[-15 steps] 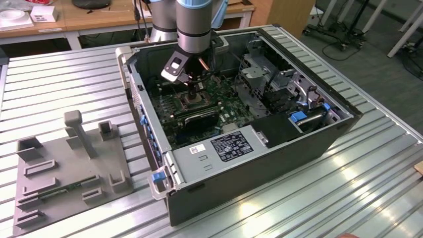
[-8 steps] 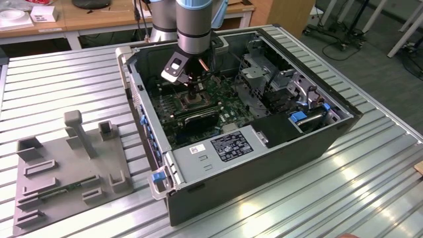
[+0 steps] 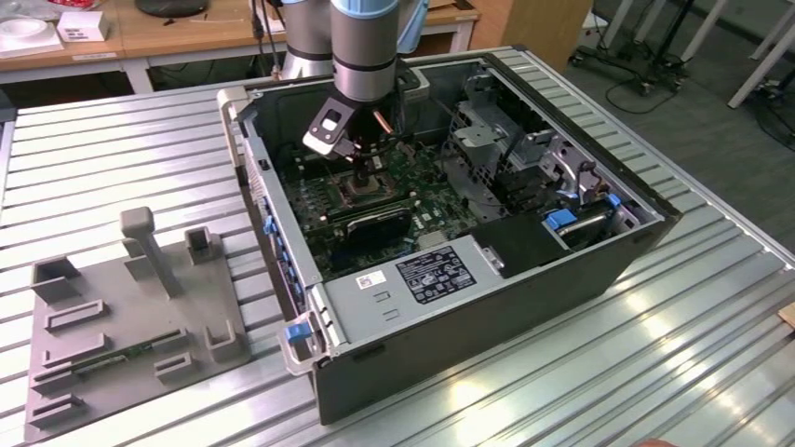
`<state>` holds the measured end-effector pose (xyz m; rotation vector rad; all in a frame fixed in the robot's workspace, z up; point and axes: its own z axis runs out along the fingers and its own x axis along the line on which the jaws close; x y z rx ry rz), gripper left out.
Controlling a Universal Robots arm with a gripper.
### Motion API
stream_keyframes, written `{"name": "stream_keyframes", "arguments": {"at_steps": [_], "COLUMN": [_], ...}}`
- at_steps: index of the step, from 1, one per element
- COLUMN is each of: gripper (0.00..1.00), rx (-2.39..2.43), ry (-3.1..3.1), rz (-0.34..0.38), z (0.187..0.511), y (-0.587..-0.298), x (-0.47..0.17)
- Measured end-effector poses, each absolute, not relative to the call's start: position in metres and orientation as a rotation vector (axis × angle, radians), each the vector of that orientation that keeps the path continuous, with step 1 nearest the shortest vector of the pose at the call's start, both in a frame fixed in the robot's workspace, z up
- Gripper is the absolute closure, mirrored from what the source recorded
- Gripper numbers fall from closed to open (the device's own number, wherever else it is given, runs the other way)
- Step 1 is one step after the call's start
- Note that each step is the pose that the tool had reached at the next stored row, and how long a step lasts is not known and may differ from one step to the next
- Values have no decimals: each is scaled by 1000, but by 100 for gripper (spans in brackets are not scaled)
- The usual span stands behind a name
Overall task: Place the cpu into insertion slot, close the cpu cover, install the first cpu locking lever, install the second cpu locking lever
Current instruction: 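Place the cpu into insertion slot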
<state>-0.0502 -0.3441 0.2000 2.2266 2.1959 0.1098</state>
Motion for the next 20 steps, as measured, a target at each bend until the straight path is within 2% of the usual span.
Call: {"name": "stream_keyframes", "arguments": {"at_steps": [20], "gripper": [89], "rx": [2227], "ry": [2196], "rz": [110], "z": [199], "y": [-344], "x": [-50]}}
